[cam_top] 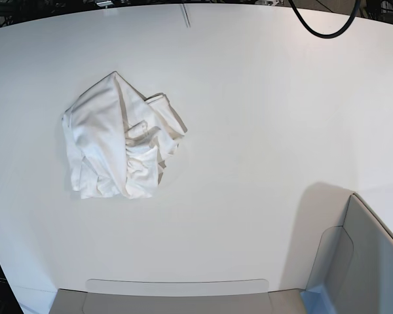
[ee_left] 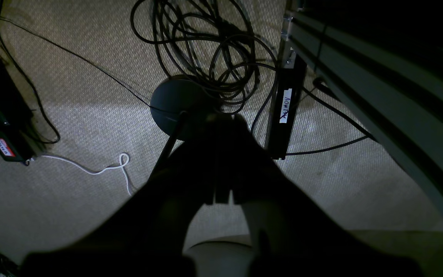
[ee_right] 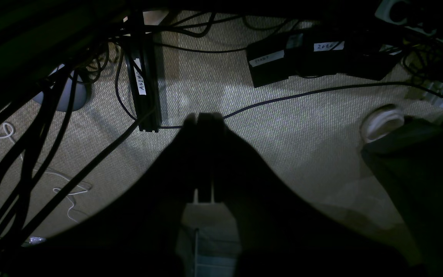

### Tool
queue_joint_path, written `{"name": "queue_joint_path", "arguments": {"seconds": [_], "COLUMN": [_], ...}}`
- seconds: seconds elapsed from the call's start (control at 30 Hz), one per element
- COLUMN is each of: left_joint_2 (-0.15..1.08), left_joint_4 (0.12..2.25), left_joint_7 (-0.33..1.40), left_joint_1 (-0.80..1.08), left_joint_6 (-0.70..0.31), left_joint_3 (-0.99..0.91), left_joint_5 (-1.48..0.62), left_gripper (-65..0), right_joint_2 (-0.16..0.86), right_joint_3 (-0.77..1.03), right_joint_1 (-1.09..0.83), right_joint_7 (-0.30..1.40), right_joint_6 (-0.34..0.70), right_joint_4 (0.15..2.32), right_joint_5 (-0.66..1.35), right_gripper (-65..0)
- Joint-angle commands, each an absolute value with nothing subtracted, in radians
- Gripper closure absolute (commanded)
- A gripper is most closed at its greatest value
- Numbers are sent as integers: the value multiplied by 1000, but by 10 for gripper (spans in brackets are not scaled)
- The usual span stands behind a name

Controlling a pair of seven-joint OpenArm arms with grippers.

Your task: Layout the t-shirt on the table in an organized manner, then fold the t-shirt properly

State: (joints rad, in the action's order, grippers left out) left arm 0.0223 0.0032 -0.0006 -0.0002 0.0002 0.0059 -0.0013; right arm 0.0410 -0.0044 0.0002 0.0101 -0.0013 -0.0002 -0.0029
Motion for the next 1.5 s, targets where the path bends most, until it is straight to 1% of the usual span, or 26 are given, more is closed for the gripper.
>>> {"name": "queue_joint_path", "arguments": {"seconds": [0.0, 0.53, 0.9, 1.13, 1.2, 1.3, 1.4, 1.47], "left_joint_2": [24, 24, 70, 91, 104, 111, 113, 116], "left_joint_4": [2, 1, 4, 2, 4, 7, 4, 2], "left_joint_7": [-5, -5, -7, -7, -7, -24, -157, -297], "left_joint_1": [2, 33, 116, 154, 168, 189, 234, 283], "left_joint_6": [5, 5, 4, 4, 5, 5, 7, 8], "left_joint_3": [10, 8, 4, 2, 2, 1, 1, 1], "left_joint_5": [-2, -2, -2, -4, -4, -5, -7, -7], "left_gripper": [-4, -4, -4, -4, -4, -4, -3, -3], "right_joint_2": [45, 47, 116, 142, 143, 162, 163, 179], "right_joint_3": [-7, -8, -8, -8, -5, -7, -8, -8], "right_joint_1": [4, -16, -99, -159, -174, -222, -274, -305], "right_joint_7": [8, 8, 2, -1, -36, -154, -288, -369], "right_joint_6": [-1, -1, 1, 1, 1, 1, 1, 1], "right_joint_4": [0, 0, 0, 0, 1, 0, 0, 0], "right_joint_5": [-5, -7, -7, -7, -7, -7, -7, -7], "right_gripper": [-2, -2, -1, 0, 0, 0, 0, 0]}}
